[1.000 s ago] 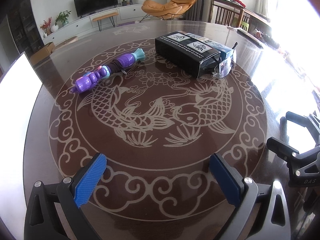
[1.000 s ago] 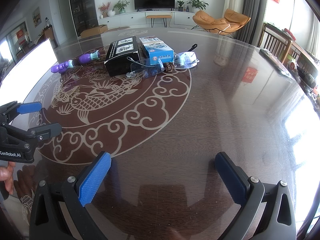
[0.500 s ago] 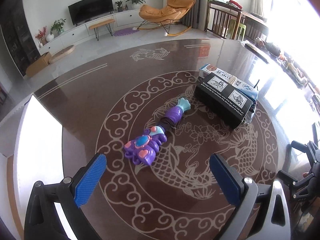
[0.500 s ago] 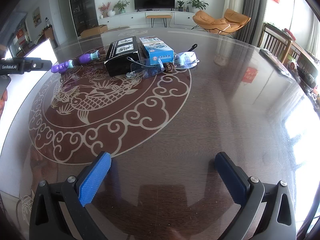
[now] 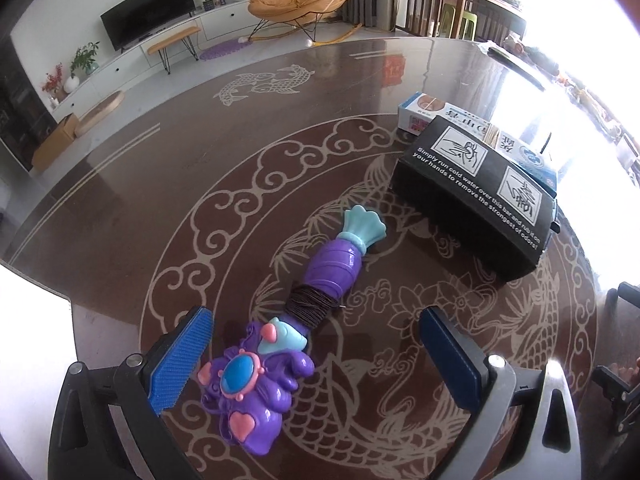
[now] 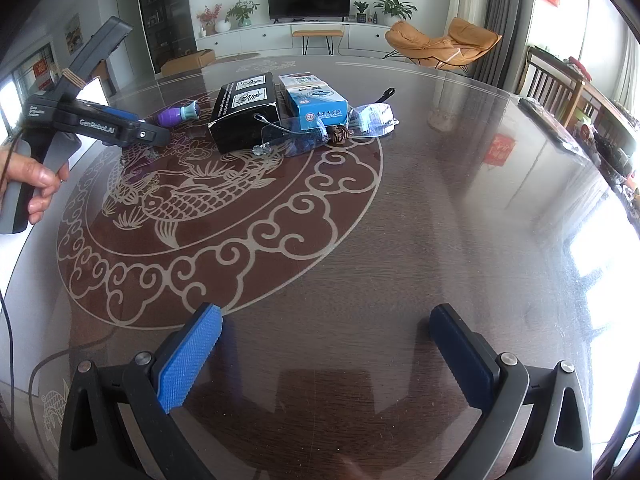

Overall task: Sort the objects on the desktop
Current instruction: 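Lower the left tool onto the purple toy wand and grasp its handle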

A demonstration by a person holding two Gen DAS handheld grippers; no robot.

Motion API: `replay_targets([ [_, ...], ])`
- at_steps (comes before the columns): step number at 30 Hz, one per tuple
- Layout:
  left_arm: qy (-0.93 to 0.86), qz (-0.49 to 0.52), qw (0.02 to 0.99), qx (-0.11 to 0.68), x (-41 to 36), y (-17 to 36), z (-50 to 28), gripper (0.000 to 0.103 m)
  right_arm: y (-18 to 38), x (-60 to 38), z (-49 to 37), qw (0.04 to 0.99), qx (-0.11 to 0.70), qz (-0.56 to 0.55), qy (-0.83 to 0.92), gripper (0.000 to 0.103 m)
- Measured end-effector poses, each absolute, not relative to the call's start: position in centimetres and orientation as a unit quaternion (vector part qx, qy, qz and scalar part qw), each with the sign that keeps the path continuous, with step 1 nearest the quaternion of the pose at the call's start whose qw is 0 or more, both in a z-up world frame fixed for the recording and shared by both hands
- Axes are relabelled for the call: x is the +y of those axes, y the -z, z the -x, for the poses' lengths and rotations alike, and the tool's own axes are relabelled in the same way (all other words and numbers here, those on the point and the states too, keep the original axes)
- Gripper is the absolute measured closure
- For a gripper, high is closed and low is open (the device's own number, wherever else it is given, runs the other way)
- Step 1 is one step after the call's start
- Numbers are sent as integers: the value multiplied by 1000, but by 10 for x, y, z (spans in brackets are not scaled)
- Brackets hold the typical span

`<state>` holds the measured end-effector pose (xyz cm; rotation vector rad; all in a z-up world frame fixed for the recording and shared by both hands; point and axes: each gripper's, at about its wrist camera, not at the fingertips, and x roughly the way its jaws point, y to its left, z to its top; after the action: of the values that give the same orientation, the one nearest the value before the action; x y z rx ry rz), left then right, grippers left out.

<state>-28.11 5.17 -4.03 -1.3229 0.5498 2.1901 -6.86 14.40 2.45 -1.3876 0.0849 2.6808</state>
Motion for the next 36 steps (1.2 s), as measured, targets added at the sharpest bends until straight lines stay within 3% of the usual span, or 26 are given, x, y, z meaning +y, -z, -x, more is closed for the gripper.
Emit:
replay_targets([
  [6,-817,482,251,192,55,43,283,0,-24,144,69,61,28,459,-886,0],
  [9,-823,489,248,147,44,46,284,0,-24,144,69,61,28,459,-886,0],
  [18,-827,482,245,151,42,46,281,0,-24,144,69,61,28,459,-886,0],
  [21,-838,470,237,141,39,42,273,17,-24,144,69,61,28,459,-886,0],
  [23,-848,461,227,130,34,39,266,46,-24,144,69,61,28,459,-886,0],
  [25,-856,454,214,122,28,36,258,66,-24,144,69,61,28,459,-886,0],
  [36,-885,438,129,94,-22,39,153,66,-24,144,69,61,28,459,-886,0],
])
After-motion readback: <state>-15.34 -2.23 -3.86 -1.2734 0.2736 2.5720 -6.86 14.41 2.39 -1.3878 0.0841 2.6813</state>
